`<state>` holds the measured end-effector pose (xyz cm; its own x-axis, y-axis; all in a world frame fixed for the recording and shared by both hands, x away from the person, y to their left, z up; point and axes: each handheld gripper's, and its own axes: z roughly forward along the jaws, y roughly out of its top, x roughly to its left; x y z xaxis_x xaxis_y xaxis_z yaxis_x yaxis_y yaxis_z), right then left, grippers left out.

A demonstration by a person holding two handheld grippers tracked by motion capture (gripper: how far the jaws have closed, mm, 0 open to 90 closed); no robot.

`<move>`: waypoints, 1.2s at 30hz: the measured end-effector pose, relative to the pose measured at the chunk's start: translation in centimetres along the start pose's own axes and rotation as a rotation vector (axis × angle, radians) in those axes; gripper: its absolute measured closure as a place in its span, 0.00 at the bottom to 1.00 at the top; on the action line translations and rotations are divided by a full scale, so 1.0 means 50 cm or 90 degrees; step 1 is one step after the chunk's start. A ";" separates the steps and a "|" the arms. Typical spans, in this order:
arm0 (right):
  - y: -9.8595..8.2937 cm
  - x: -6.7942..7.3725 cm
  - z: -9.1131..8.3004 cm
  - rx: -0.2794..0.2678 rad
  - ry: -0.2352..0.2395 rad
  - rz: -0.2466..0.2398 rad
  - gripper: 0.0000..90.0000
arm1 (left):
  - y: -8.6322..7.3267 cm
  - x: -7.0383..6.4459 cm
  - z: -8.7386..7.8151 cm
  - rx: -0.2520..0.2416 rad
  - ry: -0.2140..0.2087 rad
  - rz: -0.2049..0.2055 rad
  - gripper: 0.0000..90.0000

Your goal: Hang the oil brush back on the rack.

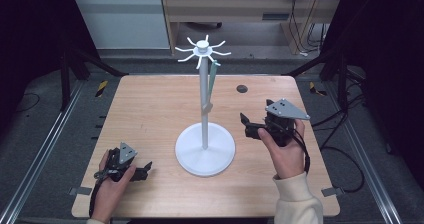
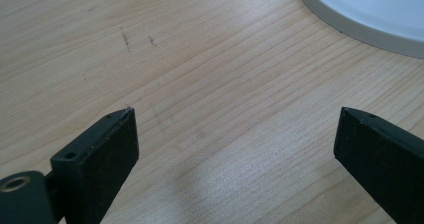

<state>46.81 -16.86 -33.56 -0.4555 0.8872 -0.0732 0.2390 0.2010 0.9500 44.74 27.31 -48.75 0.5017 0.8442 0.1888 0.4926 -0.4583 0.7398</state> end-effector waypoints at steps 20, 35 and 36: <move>-0.107 -0.065 0.058 0.109 -0.036 0.005 0.08 | 0.000 0.001 0.000 -0.002 0.000 -0.002 0.04; -0.173 -0.074 0.093 0.187 -0.028 -0.018 0.08 | 0.001 0.001 0.000 -0.001 -0.001 0.000 0.04; -0.178 -0.073 0.096 0.190 -0.027 -0.013 0.09 | 0.001 0.001 0.000 -0.001 -0.001 0.000 0.04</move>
<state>50.45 -19.88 -43.20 -0.4280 0.8970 -0.1106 0.4744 0.3271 0.8173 44.76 27.32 -48.72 0.5023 0.8439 0.1884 0.4918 -0.4581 0.7405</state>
